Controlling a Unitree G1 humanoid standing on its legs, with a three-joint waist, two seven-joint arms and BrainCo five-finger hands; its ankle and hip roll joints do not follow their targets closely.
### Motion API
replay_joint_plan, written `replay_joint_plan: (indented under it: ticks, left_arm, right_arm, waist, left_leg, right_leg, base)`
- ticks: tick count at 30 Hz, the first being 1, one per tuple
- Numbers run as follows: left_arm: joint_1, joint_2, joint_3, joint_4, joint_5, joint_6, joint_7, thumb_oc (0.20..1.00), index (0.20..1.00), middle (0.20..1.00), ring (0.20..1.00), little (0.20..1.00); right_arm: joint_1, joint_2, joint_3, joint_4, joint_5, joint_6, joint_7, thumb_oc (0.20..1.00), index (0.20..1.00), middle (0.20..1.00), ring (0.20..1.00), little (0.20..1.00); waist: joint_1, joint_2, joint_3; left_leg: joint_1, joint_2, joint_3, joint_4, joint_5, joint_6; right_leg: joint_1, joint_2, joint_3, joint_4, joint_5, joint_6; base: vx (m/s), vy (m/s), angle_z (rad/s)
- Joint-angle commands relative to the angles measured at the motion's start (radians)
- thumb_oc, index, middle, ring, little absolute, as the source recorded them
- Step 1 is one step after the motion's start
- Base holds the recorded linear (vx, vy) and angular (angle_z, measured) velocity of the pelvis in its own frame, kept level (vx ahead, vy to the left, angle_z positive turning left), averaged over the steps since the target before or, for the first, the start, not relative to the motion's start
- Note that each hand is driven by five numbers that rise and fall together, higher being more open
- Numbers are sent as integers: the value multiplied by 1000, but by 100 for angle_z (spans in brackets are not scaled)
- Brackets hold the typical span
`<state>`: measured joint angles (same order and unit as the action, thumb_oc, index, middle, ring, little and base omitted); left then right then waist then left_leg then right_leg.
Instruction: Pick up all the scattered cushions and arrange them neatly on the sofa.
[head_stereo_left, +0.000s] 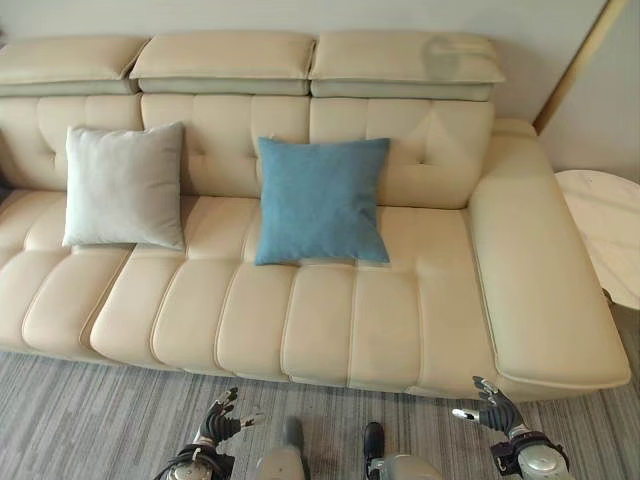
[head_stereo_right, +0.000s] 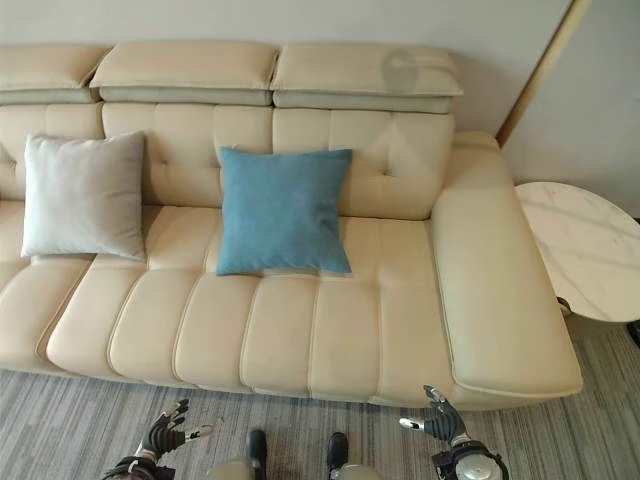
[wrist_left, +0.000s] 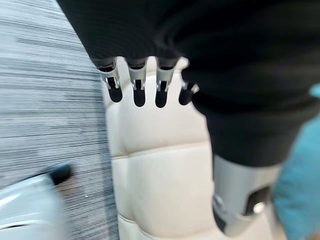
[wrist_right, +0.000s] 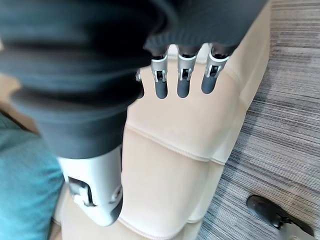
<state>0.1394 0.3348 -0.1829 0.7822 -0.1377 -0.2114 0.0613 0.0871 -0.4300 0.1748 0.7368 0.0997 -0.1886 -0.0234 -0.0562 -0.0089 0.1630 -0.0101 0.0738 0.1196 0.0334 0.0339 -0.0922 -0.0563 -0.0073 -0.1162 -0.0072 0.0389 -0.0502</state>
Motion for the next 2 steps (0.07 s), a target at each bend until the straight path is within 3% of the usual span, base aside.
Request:
replay_joint_plan:
  ticks: [1,2]
  left_arm:
    - [-17,21,51,-18,-6,-37,16,1000,1000,1000,1000,1000]
    - [-16,24,49,-19,-2,-38,15,1000,1000,1000,1000,1000]
  right_arm:
    - [5,-6,-16,-13,13,-24,-9,1000,1000,1000,1000,1000]
    - [9,-7,-18,-12,11,-25,-9,1000,1000,1000,1000,1000]
  waist:
    - [1,-23,-48]
    - [-2,-23,-51]
  left_leg:
    - [-69,-11,17,31,-40,23]
    - [-62,-9,19,21,-34,21]
  right_leg:
    - [41,-29,16,0,-99,140]
    - [45,-29,10,-2,-99,139]
  base:
    - [41,25,8]
    - [29,20,11]
